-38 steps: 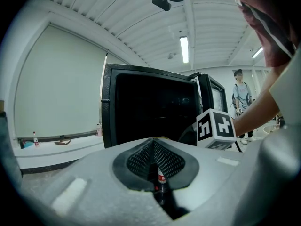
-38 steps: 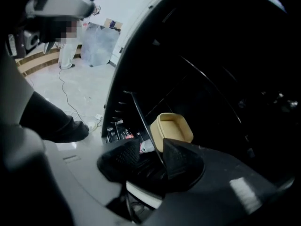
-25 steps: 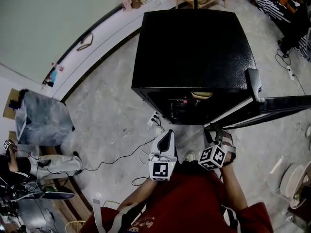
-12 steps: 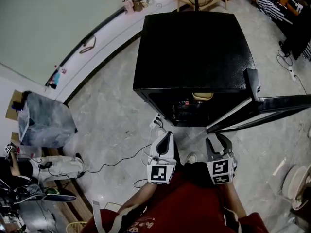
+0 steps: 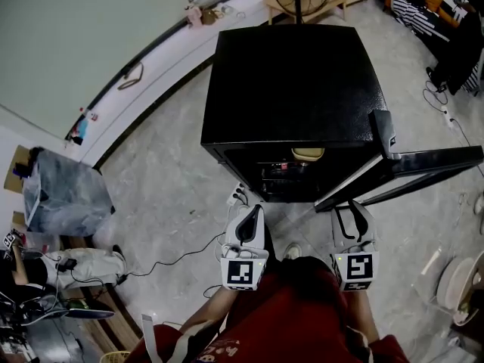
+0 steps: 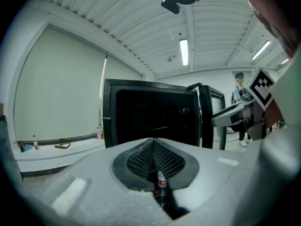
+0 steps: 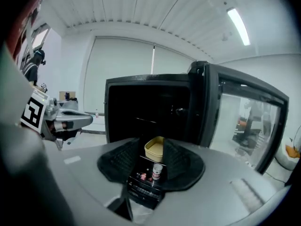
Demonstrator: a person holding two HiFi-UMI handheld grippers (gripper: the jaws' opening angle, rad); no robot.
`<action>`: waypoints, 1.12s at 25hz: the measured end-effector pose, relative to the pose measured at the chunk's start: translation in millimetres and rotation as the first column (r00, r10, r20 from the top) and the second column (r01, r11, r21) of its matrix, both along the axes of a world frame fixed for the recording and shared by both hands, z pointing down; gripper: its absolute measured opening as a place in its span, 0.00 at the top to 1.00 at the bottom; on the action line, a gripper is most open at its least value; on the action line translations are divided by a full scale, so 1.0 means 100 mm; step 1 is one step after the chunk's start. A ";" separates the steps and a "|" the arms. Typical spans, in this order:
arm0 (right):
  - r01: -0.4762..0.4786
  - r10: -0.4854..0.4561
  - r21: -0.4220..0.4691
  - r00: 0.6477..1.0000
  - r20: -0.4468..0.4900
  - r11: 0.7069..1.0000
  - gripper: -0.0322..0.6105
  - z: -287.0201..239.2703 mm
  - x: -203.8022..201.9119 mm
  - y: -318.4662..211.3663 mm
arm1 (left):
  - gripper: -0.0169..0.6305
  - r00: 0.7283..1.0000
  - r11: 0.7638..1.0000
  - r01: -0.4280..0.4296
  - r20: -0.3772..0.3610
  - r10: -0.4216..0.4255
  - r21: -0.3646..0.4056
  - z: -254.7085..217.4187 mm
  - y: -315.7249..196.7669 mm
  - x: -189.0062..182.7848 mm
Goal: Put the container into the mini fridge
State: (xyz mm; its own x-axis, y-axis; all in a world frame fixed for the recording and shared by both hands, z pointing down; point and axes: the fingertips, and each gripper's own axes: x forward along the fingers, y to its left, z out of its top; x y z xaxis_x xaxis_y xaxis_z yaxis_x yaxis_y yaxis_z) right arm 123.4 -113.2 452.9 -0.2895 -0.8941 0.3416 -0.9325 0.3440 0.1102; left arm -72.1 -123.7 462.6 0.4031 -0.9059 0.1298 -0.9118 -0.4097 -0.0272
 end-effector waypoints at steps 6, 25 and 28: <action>-0.025 0.025 0.069 1.000 0.015 0.997 0.72 -0.30 0.09 0.01 | 0.97 0.999 0.998 -0.027 -0.015 0.028 0.051 -0.37 -0.05 0.10; -0.003 0.001 0.181 1.000 0.012 0.983 0.82 -0.71 0.05 -0.03 | 0.97 1.000 0.990 -0.011 -0.010 0.013 0.140 -0.83 -0.04 0.04; 0.004 -0.007 0.181 1.000 0.016 0.984 0.88 -0.69 0.02 -0.04 | 0.97 1.000 0.990 -0.010 -0.010 0.012 0.138 -0.83 -0.03 0.04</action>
